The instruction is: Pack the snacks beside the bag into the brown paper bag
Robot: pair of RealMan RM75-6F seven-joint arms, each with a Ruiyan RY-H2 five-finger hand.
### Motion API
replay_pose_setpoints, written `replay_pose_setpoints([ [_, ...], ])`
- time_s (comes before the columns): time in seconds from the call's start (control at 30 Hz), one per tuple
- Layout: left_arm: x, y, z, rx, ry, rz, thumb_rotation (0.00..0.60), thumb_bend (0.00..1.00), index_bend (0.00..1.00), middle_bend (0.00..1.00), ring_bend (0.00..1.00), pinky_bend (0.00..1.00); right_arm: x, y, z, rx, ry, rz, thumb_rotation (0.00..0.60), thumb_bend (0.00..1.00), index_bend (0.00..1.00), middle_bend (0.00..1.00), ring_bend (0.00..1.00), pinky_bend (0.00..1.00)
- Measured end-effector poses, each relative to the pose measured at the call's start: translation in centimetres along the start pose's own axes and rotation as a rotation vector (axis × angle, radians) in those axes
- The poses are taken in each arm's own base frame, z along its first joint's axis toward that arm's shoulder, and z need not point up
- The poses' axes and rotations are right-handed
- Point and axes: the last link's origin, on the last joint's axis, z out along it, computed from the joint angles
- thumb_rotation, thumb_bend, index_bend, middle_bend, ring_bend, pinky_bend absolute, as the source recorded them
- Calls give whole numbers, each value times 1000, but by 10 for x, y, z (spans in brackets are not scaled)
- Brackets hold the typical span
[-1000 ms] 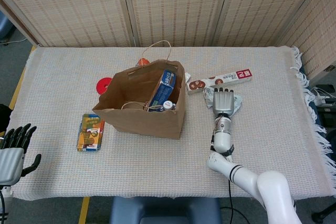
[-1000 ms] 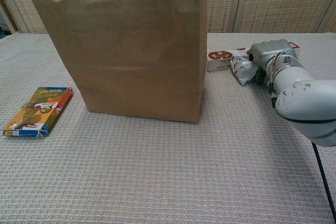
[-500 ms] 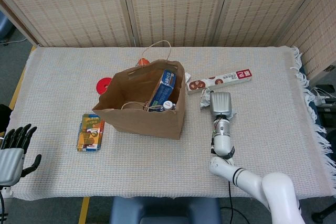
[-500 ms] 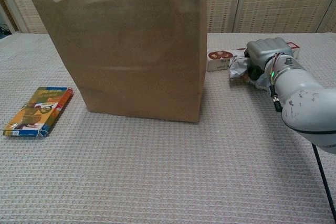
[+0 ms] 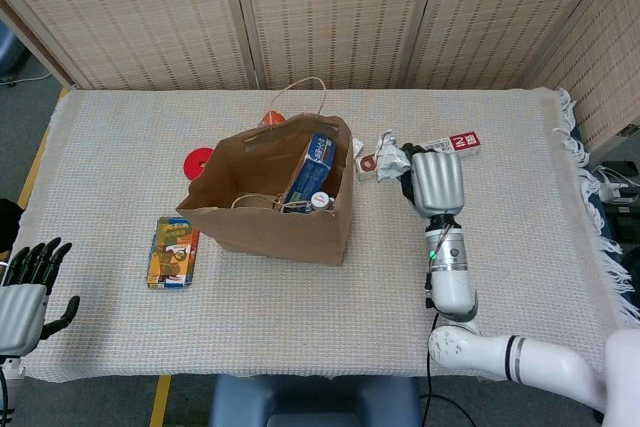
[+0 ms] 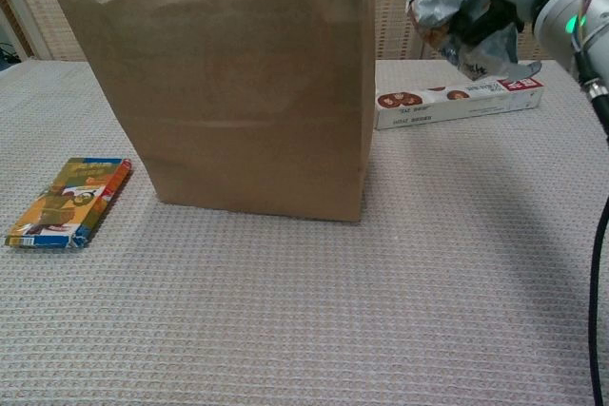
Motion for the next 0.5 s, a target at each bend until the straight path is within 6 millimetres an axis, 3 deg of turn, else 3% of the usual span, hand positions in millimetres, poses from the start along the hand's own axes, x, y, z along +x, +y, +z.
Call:
replay_pose_setpoints([
  [0.17, 0, 1, 0, 4, 3, 6, 600, 388, 61, 0, 0, 0, 73, 14, 2, -4, 193, 45, 600, 572, 674, 590, 597, 689],
  [0.27, 0, 1, 1, 6, 4, 7, 600, 388, 61, 0, 0, 0, 104, 15, 4, -6, 280, 77, 600, 572, 674, 590, 597, 690],
  [0.5, 0, 2, 1, 10, 10, 10, 600, 389, 61, 0, 0, 0, 122, -21, 8, 63, 307, 139, 600, 572, 674, 591, 597, 689],
])
